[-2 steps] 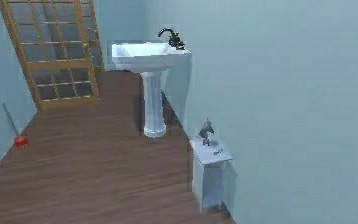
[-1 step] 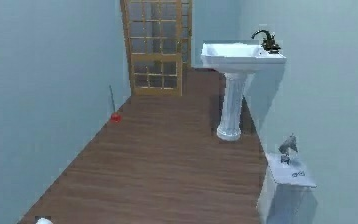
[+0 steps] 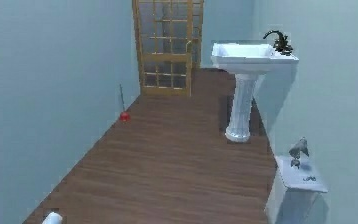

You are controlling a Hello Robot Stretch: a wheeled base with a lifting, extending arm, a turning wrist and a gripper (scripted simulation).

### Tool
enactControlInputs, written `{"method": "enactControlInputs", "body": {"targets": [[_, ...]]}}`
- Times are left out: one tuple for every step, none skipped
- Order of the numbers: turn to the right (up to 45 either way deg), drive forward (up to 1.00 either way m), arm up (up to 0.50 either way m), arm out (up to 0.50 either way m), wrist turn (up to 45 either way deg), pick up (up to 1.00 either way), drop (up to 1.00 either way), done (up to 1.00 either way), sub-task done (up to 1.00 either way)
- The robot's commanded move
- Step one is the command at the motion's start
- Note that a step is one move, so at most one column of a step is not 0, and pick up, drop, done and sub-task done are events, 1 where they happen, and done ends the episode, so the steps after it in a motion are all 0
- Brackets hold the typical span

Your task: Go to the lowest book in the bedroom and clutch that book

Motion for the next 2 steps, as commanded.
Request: {"method": "enactControlInputs", "body": {"targets": [[9.0, 0.00, 0.00, 0.00, 0.0, 0.00, 0.00, 0.00, 0.00], [0.0, 0.45, 0.00, 0.00, 0.0, 0.00, 0.00, 0.00, 0.00]]}}
